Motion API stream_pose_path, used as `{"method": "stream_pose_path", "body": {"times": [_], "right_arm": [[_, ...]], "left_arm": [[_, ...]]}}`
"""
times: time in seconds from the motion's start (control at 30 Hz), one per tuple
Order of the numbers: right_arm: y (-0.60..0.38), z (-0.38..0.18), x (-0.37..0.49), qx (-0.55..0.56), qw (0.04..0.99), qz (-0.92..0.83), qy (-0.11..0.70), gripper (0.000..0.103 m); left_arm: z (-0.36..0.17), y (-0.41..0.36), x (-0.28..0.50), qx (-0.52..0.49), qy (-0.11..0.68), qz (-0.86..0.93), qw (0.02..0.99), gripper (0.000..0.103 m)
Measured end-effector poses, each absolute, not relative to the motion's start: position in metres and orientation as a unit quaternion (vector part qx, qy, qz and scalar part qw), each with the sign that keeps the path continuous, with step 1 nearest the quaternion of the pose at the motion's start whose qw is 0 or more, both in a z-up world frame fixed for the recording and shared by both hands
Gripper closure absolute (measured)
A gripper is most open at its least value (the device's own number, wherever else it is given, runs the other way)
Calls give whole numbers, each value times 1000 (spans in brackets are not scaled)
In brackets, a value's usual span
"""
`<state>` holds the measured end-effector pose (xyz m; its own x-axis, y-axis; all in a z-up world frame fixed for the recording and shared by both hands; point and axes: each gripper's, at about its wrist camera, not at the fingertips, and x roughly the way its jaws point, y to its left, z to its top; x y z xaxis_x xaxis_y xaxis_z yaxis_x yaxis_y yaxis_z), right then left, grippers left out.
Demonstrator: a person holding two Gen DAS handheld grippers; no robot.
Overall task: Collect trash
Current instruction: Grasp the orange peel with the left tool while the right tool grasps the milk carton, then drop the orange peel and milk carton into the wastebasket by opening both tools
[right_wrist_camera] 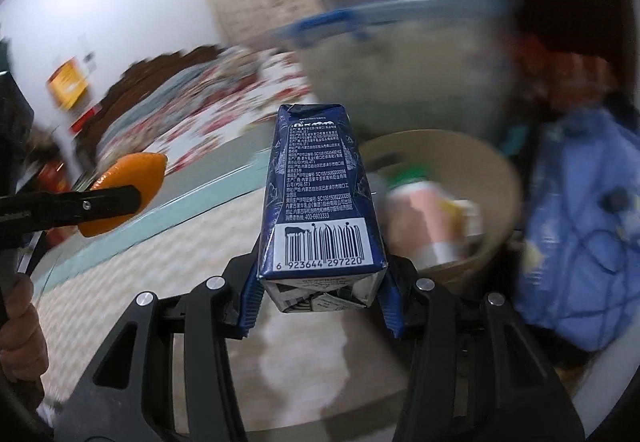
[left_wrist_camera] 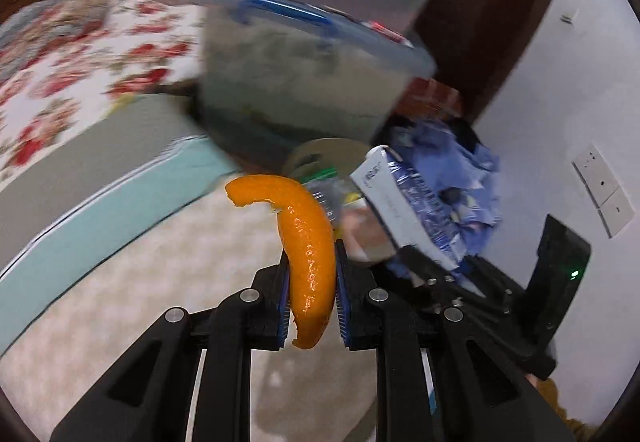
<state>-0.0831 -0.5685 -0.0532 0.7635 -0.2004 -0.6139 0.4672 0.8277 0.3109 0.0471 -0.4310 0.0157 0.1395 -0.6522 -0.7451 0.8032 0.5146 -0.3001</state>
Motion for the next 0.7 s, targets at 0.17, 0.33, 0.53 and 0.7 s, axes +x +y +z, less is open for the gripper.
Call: {"method": "stream_pose_path", "body": {"times": [0.17,0.33,0.53,0.7], "right_arm": [[-643,-71,-79,268,888,-196,317,53],[-673,-87,-81,284,878,-191,334,51],[-673,-88,-89,265,892,-211,299,25],[-662,-73,-112,282,900,-213,254,25]], "left_arm": [[-4,-516,55,88,473,-513,711,85],[-30,-584,62,106,500,-514,689,77],[-46,-612,71,109,514,-501,688,40],[-30,-574,69,100,495,-508,698,38]]}}
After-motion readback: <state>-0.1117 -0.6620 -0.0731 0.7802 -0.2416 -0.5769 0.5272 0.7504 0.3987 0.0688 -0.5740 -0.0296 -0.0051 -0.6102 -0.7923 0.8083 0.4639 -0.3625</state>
